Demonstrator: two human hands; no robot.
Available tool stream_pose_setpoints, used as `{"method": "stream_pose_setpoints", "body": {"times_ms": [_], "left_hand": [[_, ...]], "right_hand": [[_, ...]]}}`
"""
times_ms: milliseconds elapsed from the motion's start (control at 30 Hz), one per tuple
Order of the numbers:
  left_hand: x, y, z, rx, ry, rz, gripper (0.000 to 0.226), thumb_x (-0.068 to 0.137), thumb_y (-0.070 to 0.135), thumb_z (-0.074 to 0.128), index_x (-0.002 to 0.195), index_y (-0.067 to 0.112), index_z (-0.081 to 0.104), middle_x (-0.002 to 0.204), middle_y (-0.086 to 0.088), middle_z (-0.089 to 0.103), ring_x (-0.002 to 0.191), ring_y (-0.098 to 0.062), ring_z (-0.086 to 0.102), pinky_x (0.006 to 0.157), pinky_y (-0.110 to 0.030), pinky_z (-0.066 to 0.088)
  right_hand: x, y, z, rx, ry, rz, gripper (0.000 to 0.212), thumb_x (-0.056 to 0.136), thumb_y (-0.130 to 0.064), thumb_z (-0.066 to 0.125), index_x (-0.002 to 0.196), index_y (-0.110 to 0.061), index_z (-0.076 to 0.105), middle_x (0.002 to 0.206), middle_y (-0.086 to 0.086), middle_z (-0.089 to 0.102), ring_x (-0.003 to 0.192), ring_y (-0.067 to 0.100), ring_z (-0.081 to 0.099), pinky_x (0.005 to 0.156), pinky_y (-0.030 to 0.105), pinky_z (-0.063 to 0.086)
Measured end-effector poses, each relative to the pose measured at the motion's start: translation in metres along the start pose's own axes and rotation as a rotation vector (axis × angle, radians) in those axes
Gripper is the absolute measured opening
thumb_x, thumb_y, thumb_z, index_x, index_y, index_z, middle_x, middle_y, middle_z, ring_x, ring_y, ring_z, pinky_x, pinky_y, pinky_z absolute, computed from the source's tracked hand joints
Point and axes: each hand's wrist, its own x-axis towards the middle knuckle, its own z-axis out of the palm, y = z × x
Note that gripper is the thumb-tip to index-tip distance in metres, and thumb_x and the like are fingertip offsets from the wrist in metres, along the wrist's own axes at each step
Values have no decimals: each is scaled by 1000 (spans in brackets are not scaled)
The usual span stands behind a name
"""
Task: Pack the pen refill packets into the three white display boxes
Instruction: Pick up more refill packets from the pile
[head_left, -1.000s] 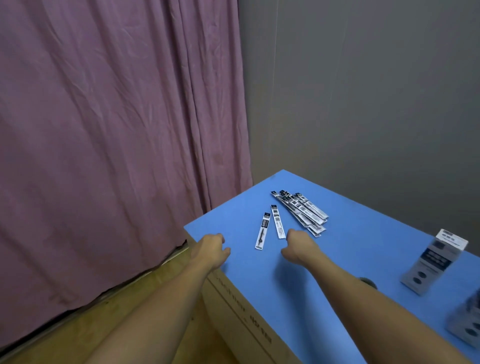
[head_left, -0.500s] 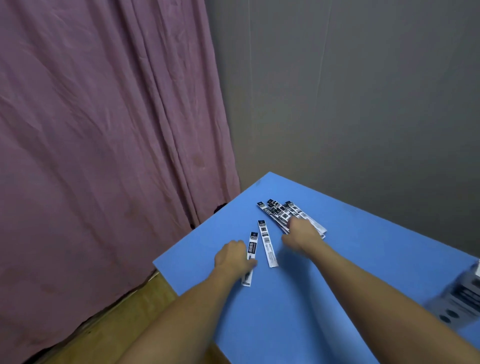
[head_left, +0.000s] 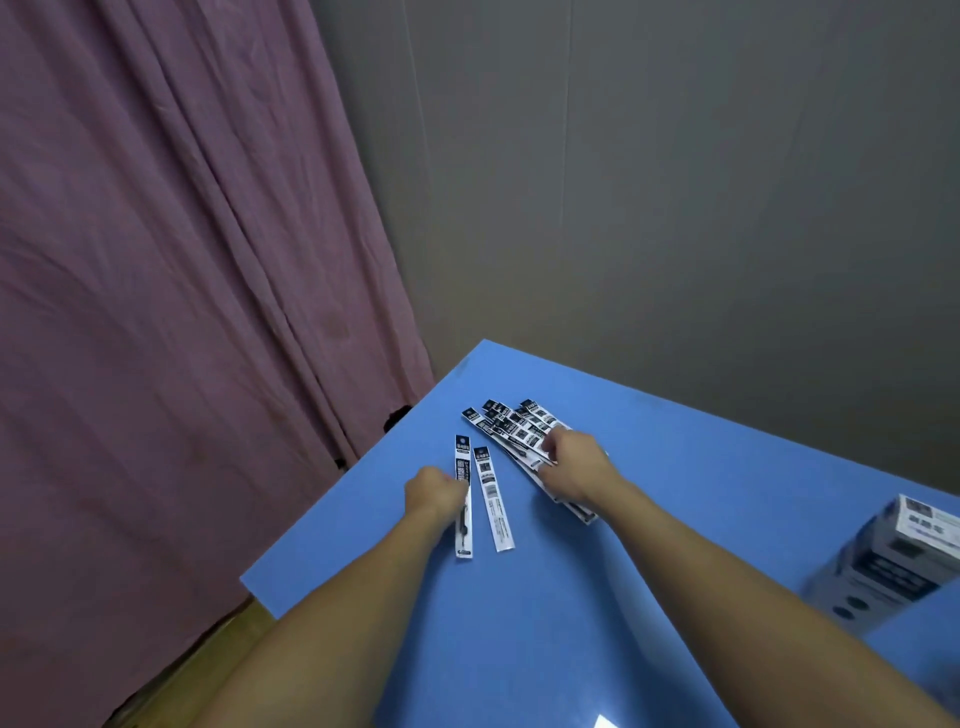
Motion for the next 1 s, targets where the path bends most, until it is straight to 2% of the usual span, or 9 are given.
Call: {"method": "stream_pose_setpoints", "body": {"times_ms": [67,167,233,300,367,533,800,900,1000], "left_hand": [[2,10,4,-60,-28,20,35,92,18,64,63,18,45,67,-3,51,63,-19,48,59,-29,37],[4,24,19,29,-94,63,33,90,24,72,67,17,51,74,-3,56,74,-21,54,65,-28,41],[2,29,29,142,-120,70,25,84,30,79,82,11,63,89,-7,66,85,-24,64,66,-28,45],[0,32,35,206,-102,50,39,79,33,84,103,10,63,107,-9,66,98,-26,66,69,-30,47],[-2,37,35,238,-78,30,43,78,31,85,109,11,62,114,-7,65,106,-27,66,73,-30,49],[1,44,33,261,-69,-71,24,82,16,77,96,17,58,119,-5,66,109,-25,65,80,-29,52],[6,44,29,241,-93,-121,31,84,15,75,112,11,63,122,-7,66,111,-25,65,80,-29,51],[5,38,22,171,-108,-152,31,82,14,80,97,11,54,115,-9,64,106,-27,64,77,-28,52],[3,29,15,82,-110,-155,38,79,16,84,97,9,51,101,-8,57,94,-26,60,77,-31,53]], "right_hand": [[1,2,-2,4,8,7,27,82,-19,59,109,-16,58,110,6,64,100,26,59,84,34,52],[3,3,-2,-5,16,-2,28,83,-18,59,111,-15,59,112,8,63,103,27,59,82,31,49],[4,5,-1,-2,26,-8,28,83,-18,59,111,-15,59,112,8,63,102,27,59,81,31,48],[5,7,1,7,28,-5,29,83,-17,59,112,-15,59,112,8,64,99,25,58,79,30,48],[6,9,1,11,26,5,31,83,-16,59,114,-14,59,113,9,64,98,25,58,79,30,48],[6,10,6,8,26,10,34,83,-15,58,118,-13,60,117,9,63,108,27,59,84,30,48],[8,14,5,13,15,14,36,84,-17,60,121,-15,58,120,7,62,109,25,59,85,31,50],[7,13,4,4,7,20,34,83,-16,60,118,-15,57,117,6,62,106,26,58,81,30,48],[6,7,7,-12,-12,21,26,82,-14,57,108,-14,58,106,5,61,98,26,59,82,34,53]]}}
